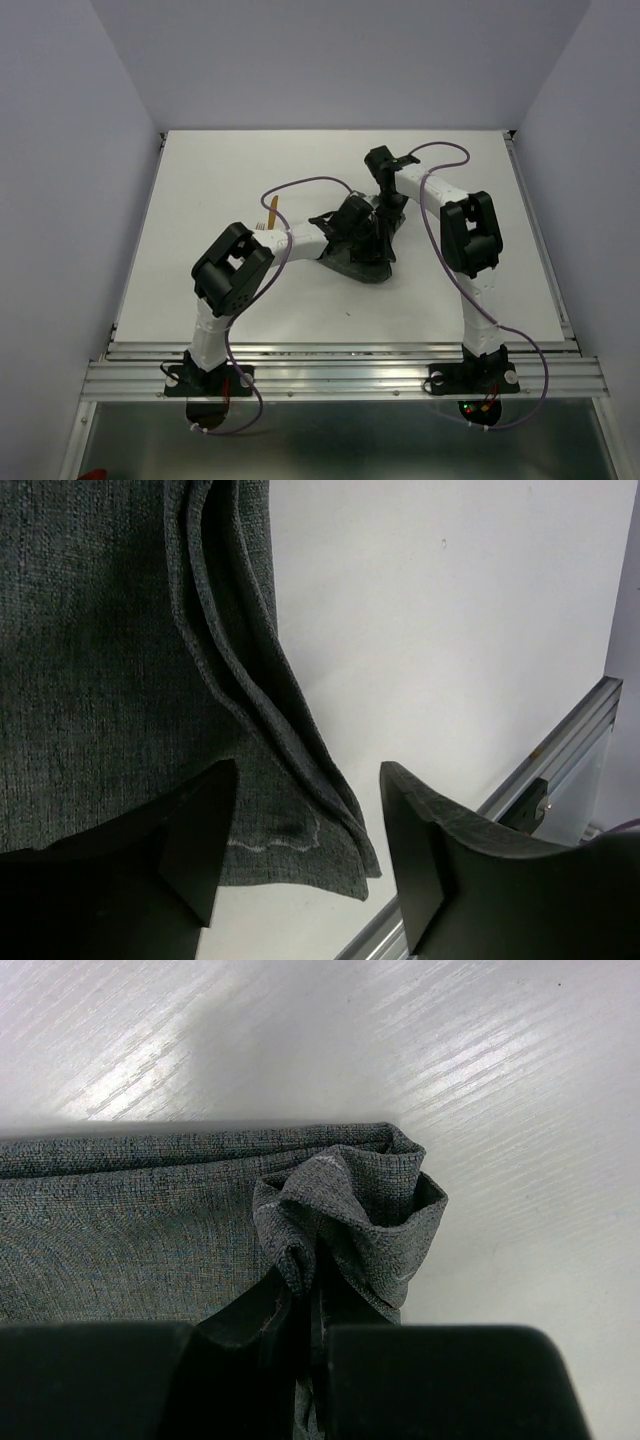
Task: Fold the napkin into a case and place the utensils inside
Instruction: Fold the lower triangle-folded napkin at the center of the board.
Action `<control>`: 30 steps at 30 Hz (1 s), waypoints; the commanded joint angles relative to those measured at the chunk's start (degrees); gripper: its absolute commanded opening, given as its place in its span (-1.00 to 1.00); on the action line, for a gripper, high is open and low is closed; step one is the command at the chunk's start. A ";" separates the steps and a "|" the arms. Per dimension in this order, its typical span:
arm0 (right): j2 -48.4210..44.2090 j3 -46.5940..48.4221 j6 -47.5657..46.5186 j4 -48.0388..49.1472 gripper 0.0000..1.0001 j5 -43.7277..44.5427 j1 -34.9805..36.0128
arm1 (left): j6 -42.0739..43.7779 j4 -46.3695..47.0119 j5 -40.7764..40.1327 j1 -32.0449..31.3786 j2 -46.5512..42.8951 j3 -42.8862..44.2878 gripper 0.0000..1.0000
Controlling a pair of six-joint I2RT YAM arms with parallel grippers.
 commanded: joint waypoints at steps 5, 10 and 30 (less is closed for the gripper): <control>3.55 -2.76 1.25 1.88 -0.99 0.50 0.29 | 0.01 -0.92 -1.63 -0.47 2.44 3.09 0.06; 3.46 -3.28 1.16 2.14 -0.99 0.50 0.29 | 1.06 -1.62 -2.60 -0.38 1.29 3.00 -0.46; 3.20 -4.42 -0.68 2.76 -0.99 1.21 0.29 | 8.09 3.12 14.36 8.32 -3.45 -4.74 -1.00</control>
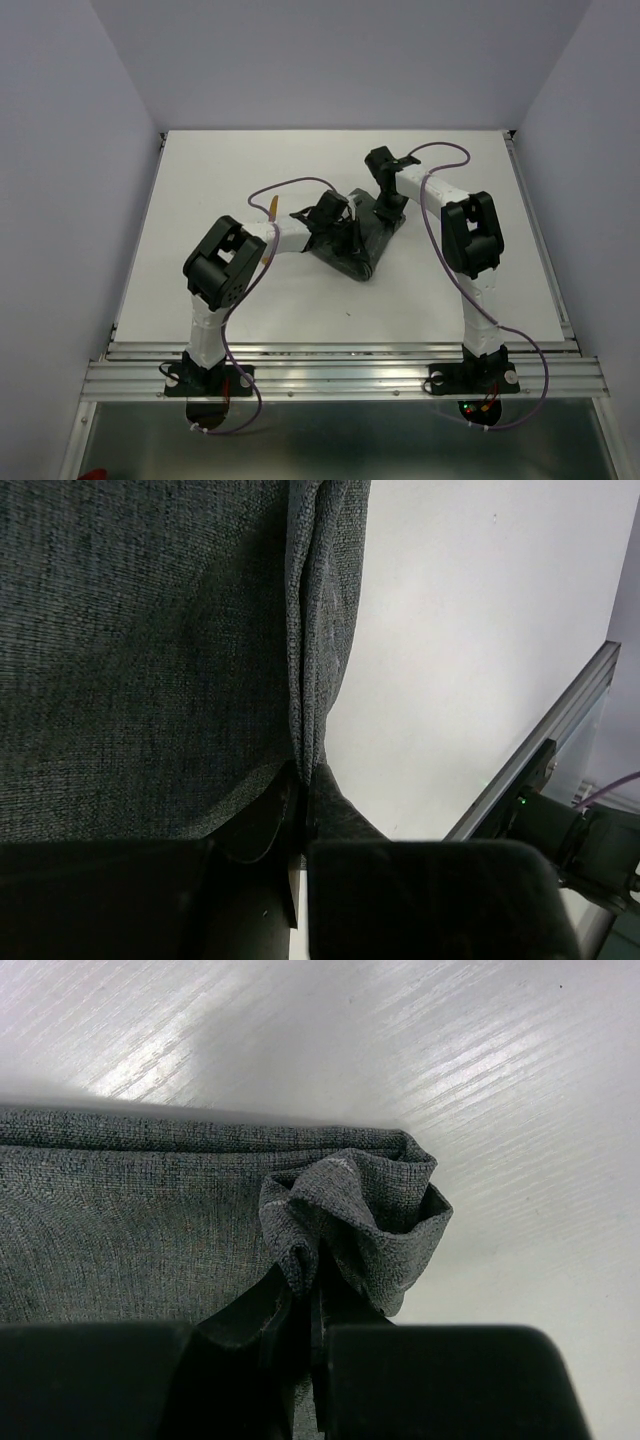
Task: Fold the napkin into a case and place the utensils inside
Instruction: Fold the lower triangle-folded napkin at the center of the board.
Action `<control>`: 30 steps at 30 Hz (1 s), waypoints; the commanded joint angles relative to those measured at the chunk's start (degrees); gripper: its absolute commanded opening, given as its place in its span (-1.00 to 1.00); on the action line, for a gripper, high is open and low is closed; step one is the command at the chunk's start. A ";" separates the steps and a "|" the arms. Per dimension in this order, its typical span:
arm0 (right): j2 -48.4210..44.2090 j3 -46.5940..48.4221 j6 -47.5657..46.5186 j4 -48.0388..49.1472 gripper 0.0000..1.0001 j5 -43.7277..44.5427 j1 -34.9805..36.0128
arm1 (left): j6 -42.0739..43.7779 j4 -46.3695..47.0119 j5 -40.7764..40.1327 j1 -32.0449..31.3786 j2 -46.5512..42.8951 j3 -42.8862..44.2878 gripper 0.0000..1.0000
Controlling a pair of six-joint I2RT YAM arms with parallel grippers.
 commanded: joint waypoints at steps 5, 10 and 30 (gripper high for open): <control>3.76 -3.20 -1.10 1.93 -0.99 1.08 0.29 | 6.69 -3.09 5.84 2.80 -2.86 2.96 -1.00; 3.94 -2.76 -1.28 1.93 -0.99 0.81 0.29 | 8.10 -6.09 5.58 3.06 -2.33 4.99 -1.00; 2.45 -2.23 -1.10 2.63 -0.99 -1.12 0.29 | 13.19 -12.78 3.65 7.11 1.61 8.07 -1.00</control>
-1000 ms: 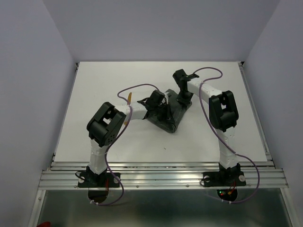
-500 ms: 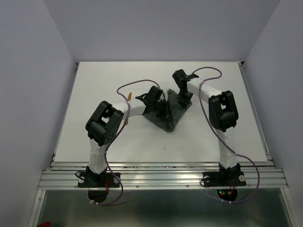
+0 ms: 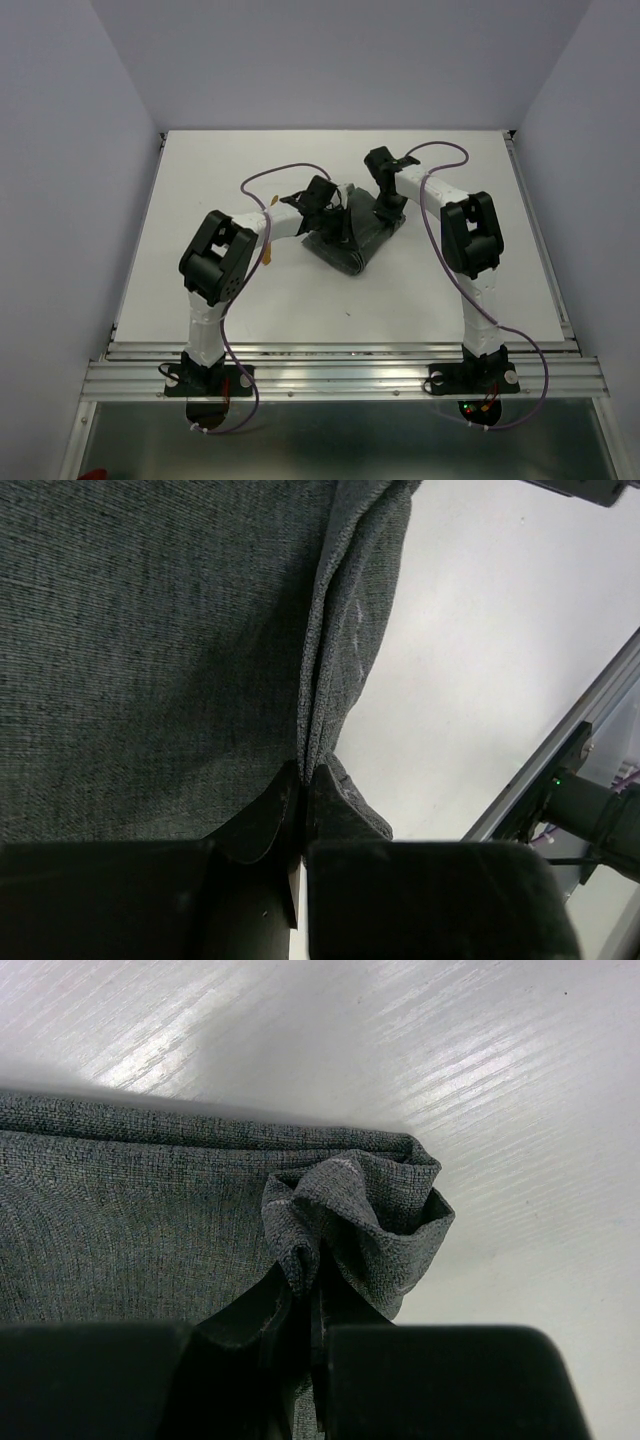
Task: Fold the napkin into a case and place the utensils inside
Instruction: Fold the lower triangle-folded napkin at the center of the board.
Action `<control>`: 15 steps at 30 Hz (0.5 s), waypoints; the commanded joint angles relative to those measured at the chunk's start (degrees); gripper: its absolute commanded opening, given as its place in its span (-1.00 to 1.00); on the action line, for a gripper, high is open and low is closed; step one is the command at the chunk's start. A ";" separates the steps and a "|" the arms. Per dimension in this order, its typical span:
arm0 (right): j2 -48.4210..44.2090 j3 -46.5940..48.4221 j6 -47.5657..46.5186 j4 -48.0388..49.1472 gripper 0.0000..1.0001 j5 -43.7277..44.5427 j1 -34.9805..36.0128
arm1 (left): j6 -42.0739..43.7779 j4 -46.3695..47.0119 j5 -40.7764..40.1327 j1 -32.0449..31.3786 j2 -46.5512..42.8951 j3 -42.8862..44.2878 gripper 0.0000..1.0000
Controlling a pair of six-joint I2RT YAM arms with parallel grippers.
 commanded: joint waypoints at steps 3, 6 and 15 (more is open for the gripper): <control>1.61 -2.19 0.34 2.59 -0.95 -1.65 0.02 | 3.49 -2.79 -0.97 1.49 3.09 2.59 -1.00; -0.23 -2.45 0.25 3.03 -0.84 -1.91 0.02 | 3.49 -1.74 -0.18 1.58 3.89 1.63 -1.00; -9.81 -5.17 -1.85 7.77 -0.10 -5.51 0.02 | 2.79 0.99 1.67 1.58 4.24 -0.40 -1.00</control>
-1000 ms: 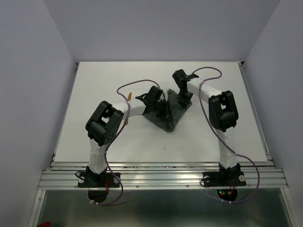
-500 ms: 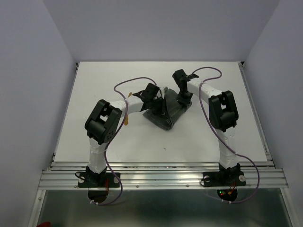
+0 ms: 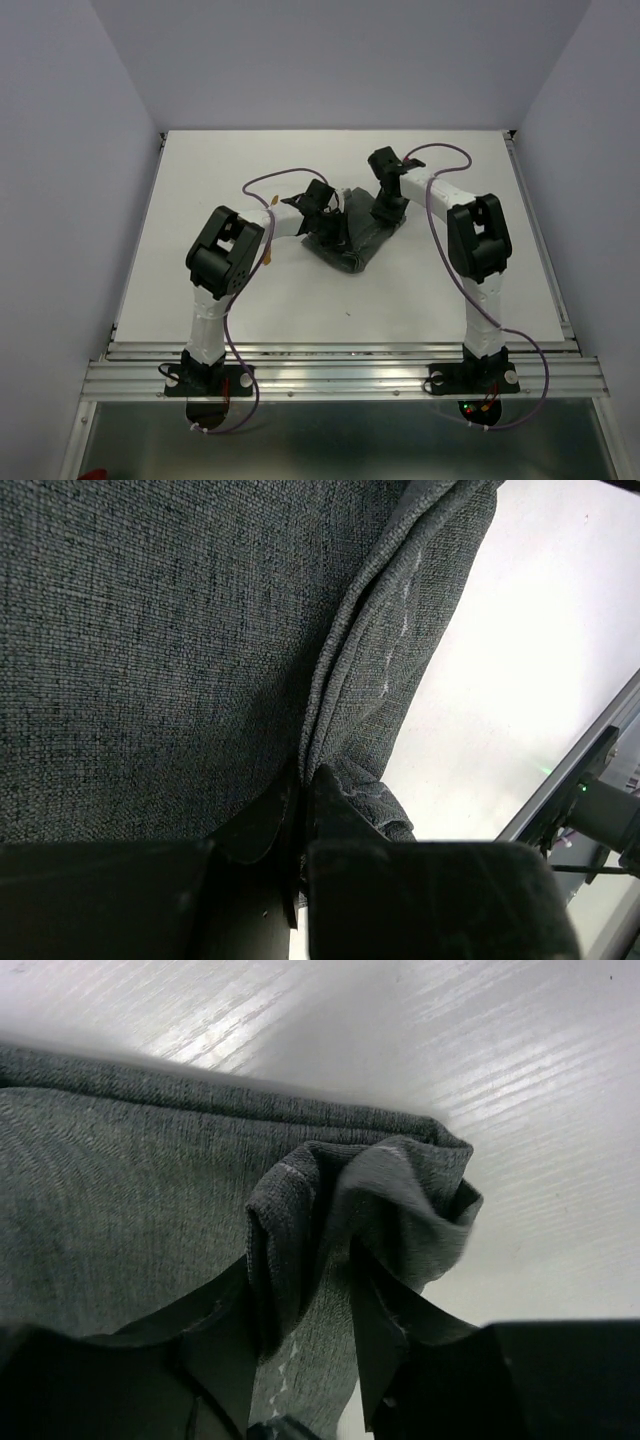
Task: Fold the napkin into a case and place the utensils inside
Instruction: Fold the lower triangle-folded napkin at the center of the board.
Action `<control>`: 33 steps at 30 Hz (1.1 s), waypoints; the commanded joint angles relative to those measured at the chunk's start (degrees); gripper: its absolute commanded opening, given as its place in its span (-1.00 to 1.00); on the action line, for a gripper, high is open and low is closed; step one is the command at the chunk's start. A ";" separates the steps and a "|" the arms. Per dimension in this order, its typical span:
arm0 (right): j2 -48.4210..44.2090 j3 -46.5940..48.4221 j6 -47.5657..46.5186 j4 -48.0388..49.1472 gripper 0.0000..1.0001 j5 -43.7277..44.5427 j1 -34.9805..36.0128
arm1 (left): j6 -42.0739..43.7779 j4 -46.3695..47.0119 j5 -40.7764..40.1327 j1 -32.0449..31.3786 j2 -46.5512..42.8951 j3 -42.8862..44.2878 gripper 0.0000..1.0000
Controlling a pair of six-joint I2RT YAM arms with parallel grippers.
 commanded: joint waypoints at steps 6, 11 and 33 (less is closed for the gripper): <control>-14.04 -5.91 -3.57 5.89 0.07 -2.75 0.05 | 0.60 1.87 1.32 0.20 0.13 -2.11 -1.00; -19.41 -12.15 -2.26 7.03 0.07 2.52 -0.48 | 0.51 2.22 1.41 0.20 0.31 -2.46 -1.00; -14.59 -17.53 -5.42 14.15 -0.17 3.93 -3.47 | 0.51 2.84 2.55 0.20 1.01 -2.81 -1.00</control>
